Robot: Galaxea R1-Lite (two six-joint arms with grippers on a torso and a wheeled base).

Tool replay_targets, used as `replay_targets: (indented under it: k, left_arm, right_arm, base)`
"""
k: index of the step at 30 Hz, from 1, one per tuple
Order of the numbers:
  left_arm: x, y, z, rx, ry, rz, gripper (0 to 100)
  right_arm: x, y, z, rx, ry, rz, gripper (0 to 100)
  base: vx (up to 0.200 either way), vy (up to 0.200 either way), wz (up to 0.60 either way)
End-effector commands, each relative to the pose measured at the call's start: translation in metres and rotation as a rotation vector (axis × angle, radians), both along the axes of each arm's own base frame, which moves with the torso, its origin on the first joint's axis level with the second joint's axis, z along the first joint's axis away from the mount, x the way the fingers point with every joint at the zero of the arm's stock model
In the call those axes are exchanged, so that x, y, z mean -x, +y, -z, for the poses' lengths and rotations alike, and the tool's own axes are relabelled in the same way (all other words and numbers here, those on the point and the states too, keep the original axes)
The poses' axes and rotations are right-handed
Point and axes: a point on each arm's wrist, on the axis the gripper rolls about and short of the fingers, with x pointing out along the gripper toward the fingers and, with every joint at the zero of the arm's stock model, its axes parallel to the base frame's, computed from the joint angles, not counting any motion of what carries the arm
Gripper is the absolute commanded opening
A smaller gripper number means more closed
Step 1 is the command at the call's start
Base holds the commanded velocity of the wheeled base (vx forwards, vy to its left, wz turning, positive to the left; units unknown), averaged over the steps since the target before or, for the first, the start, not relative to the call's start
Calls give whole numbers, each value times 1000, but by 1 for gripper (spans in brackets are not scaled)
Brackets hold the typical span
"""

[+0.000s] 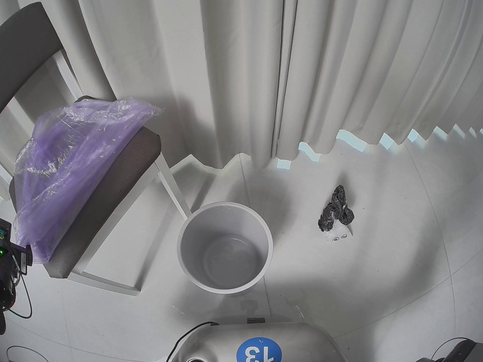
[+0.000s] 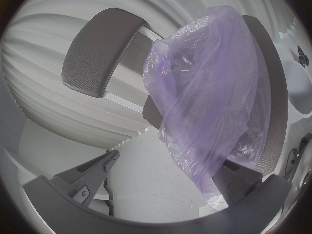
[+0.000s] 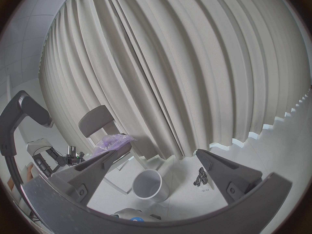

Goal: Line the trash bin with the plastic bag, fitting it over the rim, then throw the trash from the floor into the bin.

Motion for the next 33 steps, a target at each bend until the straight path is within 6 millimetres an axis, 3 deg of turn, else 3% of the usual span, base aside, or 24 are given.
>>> replay_targets:
  k: [1, 27, 28, 33]
  left_arm:
    - [-1, 0, 0, -4, -12, -1, 100]
    - [17, -5, -18, -75, -164, -11, 100]
    - [17, -5, -18, -75, -164, -11, 0]
    - [19, -6, -14, -71, -154, -9, 0]
  right_arm:
    - [2, 0, 0, 0, -6, -9, 100]
    - [4, 0, 1, 2, -10, -31, 100]
    - [4, 0, 1, 2, -10, -29, 100]
    - [4, 0, 1, 2, -10, -31, 100]
  base:
    - [0, 0, 0]
    - [0, 0, 0]
    - [0, 0, 0]
    - [0, 0, 0]
